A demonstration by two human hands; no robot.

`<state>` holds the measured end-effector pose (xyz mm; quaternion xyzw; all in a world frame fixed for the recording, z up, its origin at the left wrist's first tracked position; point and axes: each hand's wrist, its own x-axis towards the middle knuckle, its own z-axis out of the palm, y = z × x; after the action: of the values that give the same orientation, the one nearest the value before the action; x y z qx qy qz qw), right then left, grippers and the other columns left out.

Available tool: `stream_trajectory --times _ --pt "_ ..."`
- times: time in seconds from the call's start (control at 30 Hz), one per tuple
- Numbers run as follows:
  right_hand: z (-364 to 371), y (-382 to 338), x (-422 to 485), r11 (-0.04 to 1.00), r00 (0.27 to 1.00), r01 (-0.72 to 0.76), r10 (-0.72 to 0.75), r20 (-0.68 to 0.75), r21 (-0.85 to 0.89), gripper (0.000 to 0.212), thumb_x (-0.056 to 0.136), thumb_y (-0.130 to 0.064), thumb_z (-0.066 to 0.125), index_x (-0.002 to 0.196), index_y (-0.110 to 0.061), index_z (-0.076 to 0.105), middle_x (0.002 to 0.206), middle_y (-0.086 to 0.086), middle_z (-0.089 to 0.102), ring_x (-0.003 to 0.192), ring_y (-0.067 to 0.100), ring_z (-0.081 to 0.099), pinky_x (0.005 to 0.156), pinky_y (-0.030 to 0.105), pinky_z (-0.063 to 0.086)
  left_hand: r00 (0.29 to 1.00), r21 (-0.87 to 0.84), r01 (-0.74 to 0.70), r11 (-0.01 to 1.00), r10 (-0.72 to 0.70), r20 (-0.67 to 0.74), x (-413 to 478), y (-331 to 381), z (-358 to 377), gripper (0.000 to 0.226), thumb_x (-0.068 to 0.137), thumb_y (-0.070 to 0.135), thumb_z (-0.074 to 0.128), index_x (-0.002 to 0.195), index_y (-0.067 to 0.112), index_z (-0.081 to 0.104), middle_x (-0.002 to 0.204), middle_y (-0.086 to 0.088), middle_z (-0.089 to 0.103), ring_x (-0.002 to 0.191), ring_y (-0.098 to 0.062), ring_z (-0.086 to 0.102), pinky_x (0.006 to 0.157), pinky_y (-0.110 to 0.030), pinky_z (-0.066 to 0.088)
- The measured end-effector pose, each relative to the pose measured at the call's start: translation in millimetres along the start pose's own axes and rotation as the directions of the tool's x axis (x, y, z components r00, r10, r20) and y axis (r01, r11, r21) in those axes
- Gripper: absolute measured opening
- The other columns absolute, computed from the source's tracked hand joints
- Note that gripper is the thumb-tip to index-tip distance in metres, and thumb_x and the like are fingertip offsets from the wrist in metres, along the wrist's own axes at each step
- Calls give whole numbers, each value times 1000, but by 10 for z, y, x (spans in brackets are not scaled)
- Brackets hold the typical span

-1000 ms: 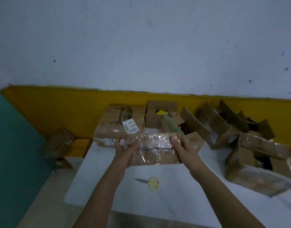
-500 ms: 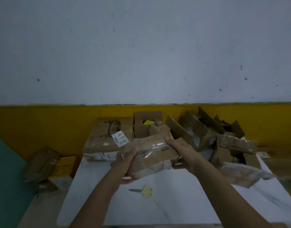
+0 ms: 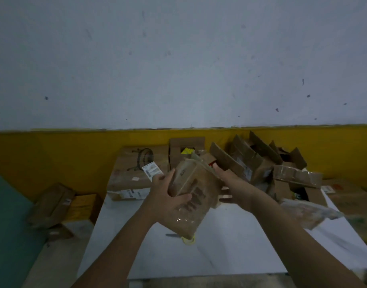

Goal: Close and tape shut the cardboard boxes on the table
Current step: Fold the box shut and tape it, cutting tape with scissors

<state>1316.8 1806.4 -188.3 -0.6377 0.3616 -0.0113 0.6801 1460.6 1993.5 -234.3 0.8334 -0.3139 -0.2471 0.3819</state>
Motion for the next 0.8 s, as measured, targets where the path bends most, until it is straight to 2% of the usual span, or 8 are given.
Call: stream_trajectory --times 0.1,0.2,0.27,0.37,0.43,0.6,0.7,0.8 --pt "208 181 -1 998 998 57 -57 0 27 71 79 -61 68 138 -43 33 131 2 53 116 29 56 98 49 51 993 -137 85 987 -95 -67 -4 -107 83 106 52 83 73 144 52 31 143 5 44 124 -16 53 100 -43 50" --pt "588 348 92 997 996 83 -83 -20 2 129 58 -77 76 152 -45 -8 153 -5 33 132 27 46 98 45 50 966 113 132 985 -102 -236 -89 -34 232 113 64 86 58 154 43 6 152 1 32 134 -26 40 104 -49 44" --pt "701 417 181 992 990 126 -125 -60 12 142 54 -76 80 152 -39 -17 153 -8 30 134 26 45 99 47 51 976 220 53 974 -3 -218 -185 36 269 113 72 77 60 154 39 -8 158 2 19 141 -27 29 108 -50 39" --pt "571 429 201 974 990 86 -60 -132 207 121 60 -60 85 154 -39 11 140 -3 50 112 23 61 76 41 58 996 -21 -88 996 89 29 -319 119 185 110 78 66 66 155 38 -9 158 16 13 141 -6 24 111 -30 35" --pt "455 471 175 964 995 38 -12 -100 263 99 66 -55 82 148 -38 30 126 2 60 104 25 64 80 45 56 994 -274 -28 961 56 95 -255 7 152 103 82 55 68 154 42 -3 149 15 31 122 5 47 89 -15 48" --pt "350 543 88 945 997 71 -62 -38 321 61 75 -51 75 129 -29 57 112 4 72 101 26 70 85 45 58 931 -502 281 818 -104 351 -235 -92 244 81 69 57 75 141 39 42 129 9 64 113 -15 64 100 -39 50" --pt "371 514 -3 957 998 51 -41 -42 287 56 80 -52 71 128 -32 53 111 0 71 101 23 69 86 43 57 949 -539 281 794 -144 282 -229 -67 369 54 79 41 75 129 36 55 114 3 72 98 -16 71 85 -35 57" --pt "536 564 -67 965 997 52 -33 -77 255 65 75 -59 71 128 -37 40 114 -7 64 101 17 64 84 42 54 990 -214 140 967 -142 7 -230 -110 454 95 60 73 74 143 52 33 139 0 51 114 -19 60 92 -46 55"
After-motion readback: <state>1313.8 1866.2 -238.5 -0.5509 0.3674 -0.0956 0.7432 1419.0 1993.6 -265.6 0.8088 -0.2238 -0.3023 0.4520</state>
